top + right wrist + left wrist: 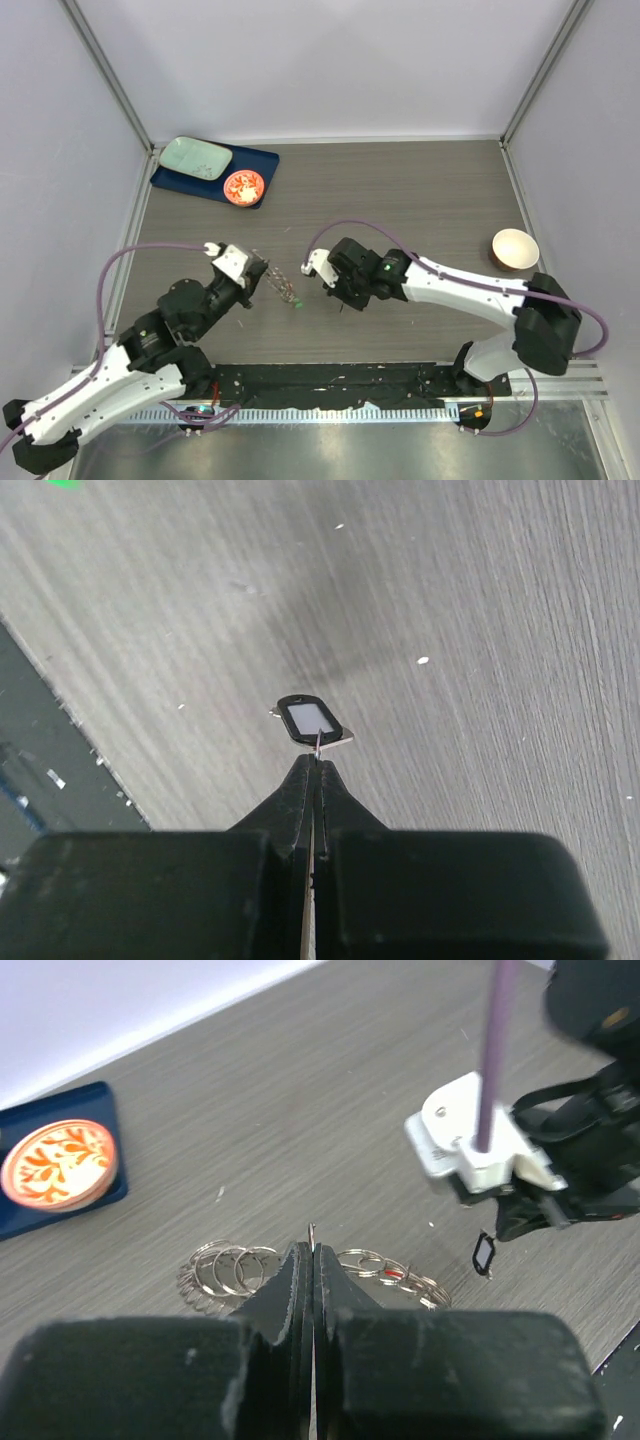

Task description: Put the keys on the keyring

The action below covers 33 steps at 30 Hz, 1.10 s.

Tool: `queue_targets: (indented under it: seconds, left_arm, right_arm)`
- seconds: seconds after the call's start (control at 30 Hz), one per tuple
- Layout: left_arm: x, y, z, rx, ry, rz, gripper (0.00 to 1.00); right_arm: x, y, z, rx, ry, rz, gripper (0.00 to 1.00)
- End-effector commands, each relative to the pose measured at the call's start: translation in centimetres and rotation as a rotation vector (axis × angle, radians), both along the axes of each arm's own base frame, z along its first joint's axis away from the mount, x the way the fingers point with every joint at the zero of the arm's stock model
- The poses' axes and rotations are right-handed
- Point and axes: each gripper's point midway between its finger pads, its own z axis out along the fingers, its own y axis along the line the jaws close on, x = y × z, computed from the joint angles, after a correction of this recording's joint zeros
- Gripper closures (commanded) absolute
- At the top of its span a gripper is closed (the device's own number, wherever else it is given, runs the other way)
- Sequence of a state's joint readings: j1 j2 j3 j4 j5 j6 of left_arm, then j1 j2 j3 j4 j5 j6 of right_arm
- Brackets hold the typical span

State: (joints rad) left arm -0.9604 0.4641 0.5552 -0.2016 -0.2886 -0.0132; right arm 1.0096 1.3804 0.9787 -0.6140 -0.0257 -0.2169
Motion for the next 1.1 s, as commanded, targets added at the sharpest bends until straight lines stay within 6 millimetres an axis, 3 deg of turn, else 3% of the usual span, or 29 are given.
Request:
queue_targets:
  seconds: [0.0, 0.03, 0.1, 0.17, 0.2, 0.23, 0.47, 0.67, 0.9, 1.07]
  left_arm:
    - [-1.0, 4.0, 3.0, -0.018, 0.034, 0.105, 1.0]
    - [-1.4, 4.7, 2.4, 0.021, 0.052, 0.111, 1.0]
    - [-2.0, 5.6, 3.1, 0.027, 0.028, 0.106, 1.0]
    - [-2.4, 6.5, 3.2, 0.026, -0.002, 0.101, 1.0]
    - [-2.6, 6.6, 3.2, 0.019, -0.011, 0.1, 1.0]
    - [-2.7, 6.8, 3.4, 0.001, -0.022, 0.1, 1.0]
    - [-3.3, 7.9, 3.5, -0.058, -0.092, 0.101, 1.0]
    - [-3.5, 7.6, 3.0, -0.048, -0.085, 0.079, 1.0]
    - [-3.4, 7.5, 2.6, -0.023, -0.074, 0.076, 1.0]
    - [-3.5, 7.5, 2.6, -0.027, -0.08, 0.075, 1.0]
  right_arm:
    - [3.0, 1.8, -0.2, -0.002, 0.009, -0.089, 0.99]
    - [3.5, 2.0, -0.7, -0.015, 0.018, -0.098, 0.99]
    - [4.5, 3.0, -0.7, -0.019, 0.02, -0.102, 0.99]
    - [5.0, 3.4, -2.5, -0.078, 0.05, -0.093, 0.99]
    - [5.5, 3.9, -2.2, -0.093, 0.054, -0.094, 0.99]
    - [5.7, 4.1, -3.6, -0.136, 0.078, -0.089, 0.99]
    - [7.3, 6.0, -5.6, -0.203, 0.112, -0.056, 0.99]
    - [8.2, 7.0, -6.3, -0.227, 0.12, -0.045, 0.99]
    - [8.1, 7.6, -6.0, -0.206, 0.129, -0.038, 0.87]
    - [8.1, 8.5, -4.0, -0.128, 0.107, -0.03, 0.79]
